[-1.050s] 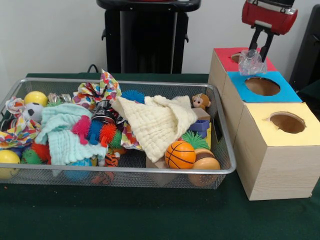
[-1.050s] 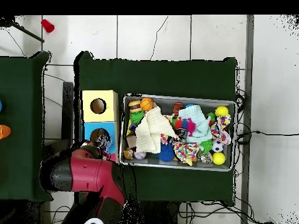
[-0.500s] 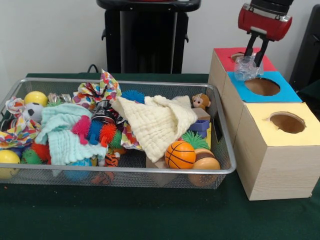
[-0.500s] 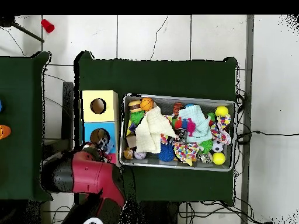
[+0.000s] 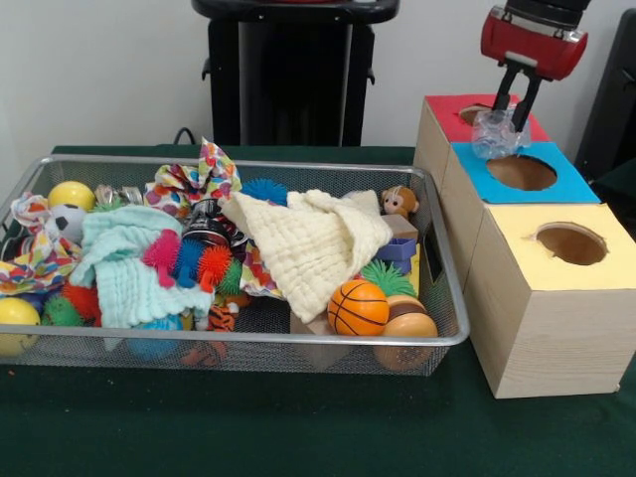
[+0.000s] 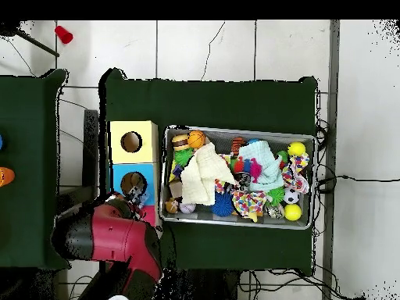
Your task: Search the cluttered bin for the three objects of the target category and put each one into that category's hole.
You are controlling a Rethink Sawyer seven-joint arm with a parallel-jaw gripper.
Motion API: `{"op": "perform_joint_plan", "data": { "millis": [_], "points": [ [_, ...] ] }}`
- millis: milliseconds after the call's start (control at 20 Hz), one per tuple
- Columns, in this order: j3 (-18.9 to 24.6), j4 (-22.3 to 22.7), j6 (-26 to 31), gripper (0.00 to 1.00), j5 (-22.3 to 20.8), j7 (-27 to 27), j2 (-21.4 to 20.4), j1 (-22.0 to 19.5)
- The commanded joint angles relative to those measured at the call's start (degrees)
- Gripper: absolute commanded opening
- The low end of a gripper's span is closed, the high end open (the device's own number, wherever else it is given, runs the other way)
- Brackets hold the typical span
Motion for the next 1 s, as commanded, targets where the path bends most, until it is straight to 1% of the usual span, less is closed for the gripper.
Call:
{"op": "perform_joint_plan", "data": {
  "millis": [50, 300, 450, 500, 650, 800, 1000],
  "points": [
    [2.18, 1.14, 1.24, 0.0, 3.02, 14.36, 3.81, -1.18],
    [3.37, 0.59, 0.49, 0.0, 2.99, 12.17, 4.32, -2.81],
    [2.48, -0.96, 1.65, 0.0, 2.4, 11.75, 5.02, -3.04],
    [2.24, -1.34, 1.94, 1.0, 2.22, 11.69, 5.21, -2.97],
    [0.92, -2.95, 2.86, 1.0, 1.6, 11.6, 5.88, -2.61],
    [1.65, -3.0, 4.5, 1.0, 2.21, 11.52, 4.69, -2.83],
    [2.11, -2.58, 7.61, 1.0, 2.51, 11.21, 1.93, -2.93]
  ]
}}
